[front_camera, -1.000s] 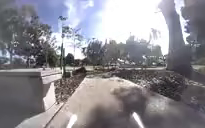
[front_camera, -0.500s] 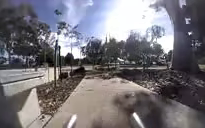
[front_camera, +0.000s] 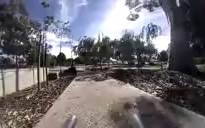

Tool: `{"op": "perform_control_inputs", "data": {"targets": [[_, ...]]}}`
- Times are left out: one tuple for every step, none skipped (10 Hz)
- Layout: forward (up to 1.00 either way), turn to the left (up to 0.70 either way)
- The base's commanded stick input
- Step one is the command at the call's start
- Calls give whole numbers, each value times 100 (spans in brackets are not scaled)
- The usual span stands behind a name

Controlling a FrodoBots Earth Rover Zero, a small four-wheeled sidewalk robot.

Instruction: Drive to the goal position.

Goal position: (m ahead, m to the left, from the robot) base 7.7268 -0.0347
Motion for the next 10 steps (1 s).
{"op": "perform_control_inputs", "data": {"targets": [[100,0],[100,0],[100,0],[100,0],[100,0],[100,0],[100,0],[100,0],[100,0],[100,0]]}}
